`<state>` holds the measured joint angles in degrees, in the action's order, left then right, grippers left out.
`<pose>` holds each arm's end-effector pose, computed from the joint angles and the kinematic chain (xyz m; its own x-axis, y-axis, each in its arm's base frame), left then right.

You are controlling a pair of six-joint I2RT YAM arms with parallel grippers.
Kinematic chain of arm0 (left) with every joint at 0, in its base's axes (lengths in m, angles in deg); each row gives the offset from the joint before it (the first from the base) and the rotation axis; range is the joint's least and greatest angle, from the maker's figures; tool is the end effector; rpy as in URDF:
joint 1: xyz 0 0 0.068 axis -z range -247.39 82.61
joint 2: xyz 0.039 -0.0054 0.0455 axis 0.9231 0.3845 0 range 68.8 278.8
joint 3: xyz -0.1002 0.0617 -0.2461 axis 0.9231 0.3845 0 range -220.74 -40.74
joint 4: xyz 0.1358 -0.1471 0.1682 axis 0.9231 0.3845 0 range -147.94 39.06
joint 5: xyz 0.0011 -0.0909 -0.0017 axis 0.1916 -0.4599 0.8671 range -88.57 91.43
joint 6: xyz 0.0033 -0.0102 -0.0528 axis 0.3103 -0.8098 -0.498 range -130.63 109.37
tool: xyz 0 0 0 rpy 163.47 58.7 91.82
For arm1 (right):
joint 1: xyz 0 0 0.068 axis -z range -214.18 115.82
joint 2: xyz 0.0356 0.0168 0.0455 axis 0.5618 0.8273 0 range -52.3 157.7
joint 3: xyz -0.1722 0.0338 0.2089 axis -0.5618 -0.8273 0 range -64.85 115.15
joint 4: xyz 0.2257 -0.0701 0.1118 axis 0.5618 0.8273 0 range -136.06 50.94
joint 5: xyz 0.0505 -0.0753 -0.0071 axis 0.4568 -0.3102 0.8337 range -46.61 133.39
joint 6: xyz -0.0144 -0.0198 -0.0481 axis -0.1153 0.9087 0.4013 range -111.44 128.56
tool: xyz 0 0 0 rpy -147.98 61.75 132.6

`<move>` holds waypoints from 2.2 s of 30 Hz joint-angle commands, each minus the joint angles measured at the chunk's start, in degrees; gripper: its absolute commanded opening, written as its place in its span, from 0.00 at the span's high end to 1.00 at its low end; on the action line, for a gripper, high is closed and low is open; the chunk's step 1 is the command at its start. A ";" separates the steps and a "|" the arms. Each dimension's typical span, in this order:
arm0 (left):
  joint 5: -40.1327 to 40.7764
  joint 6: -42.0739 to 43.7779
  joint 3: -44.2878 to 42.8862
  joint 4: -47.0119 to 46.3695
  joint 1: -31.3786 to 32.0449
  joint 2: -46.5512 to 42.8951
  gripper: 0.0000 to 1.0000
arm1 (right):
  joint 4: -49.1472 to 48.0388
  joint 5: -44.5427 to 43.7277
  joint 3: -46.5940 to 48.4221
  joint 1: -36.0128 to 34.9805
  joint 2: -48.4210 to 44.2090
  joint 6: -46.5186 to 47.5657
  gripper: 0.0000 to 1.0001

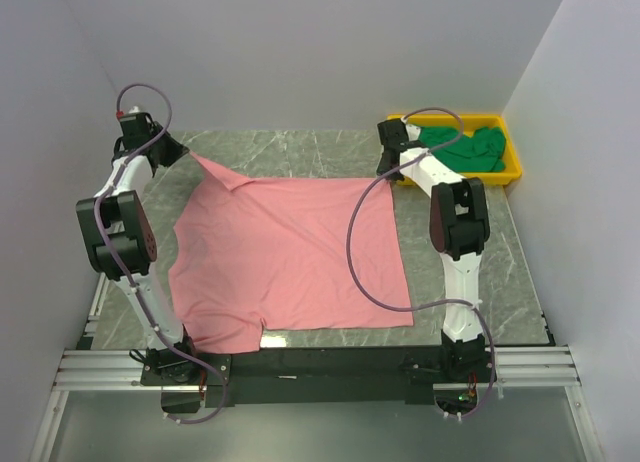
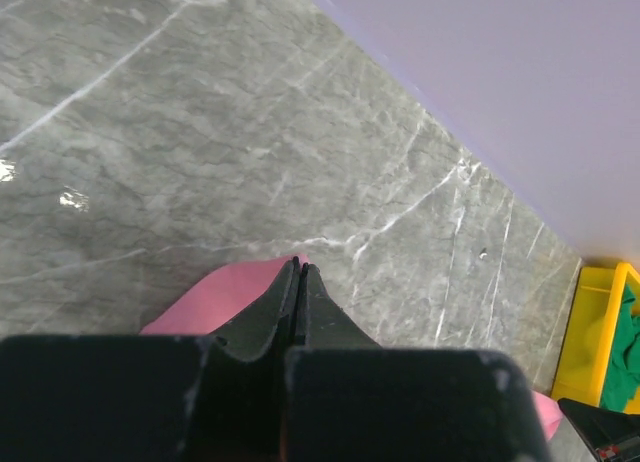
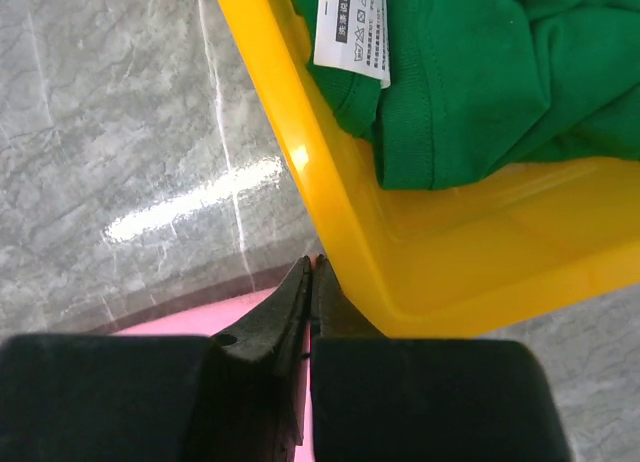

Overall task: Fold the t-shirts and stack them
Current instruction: Fold the tshirt

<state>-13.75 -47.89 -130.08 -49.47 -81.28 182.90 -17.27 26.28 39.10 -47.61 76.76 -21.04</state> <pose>0.4547 0.1029 0.2470 -0.4119 -0.7038 -0.5789 -0.3374 0.7079 -0.6206 0.4862 0.1053 0.1815 -0.7098 0.3159 -0.6296 0.3418 0.9360 0.0843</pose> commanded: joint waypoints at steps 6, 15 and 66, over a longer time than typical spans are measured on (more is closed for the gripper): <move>1.55 -0.45 -2.33 2.69 0.62 -1.42 0.99 | -4.97 -2.32 -6.64 1.57 -9.34 2.62 1.00; 5.77 -0.10 0.39 7.00 0.62 -7.57 0.99 | -6.64 -3.73 -11.74 1.57 -13.91 4.47 1.00; 11.14 -11.00 41.51 5.95 -2.72 -44.14 0.99 | -12.72 -2.50 -37.67 -2.39 -26.05 0.60 0.95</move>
<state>-1.77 -57.35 -91.00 -41.34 -83.70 140.94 -29.95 25.24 1.57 -49.91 52.28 -18.42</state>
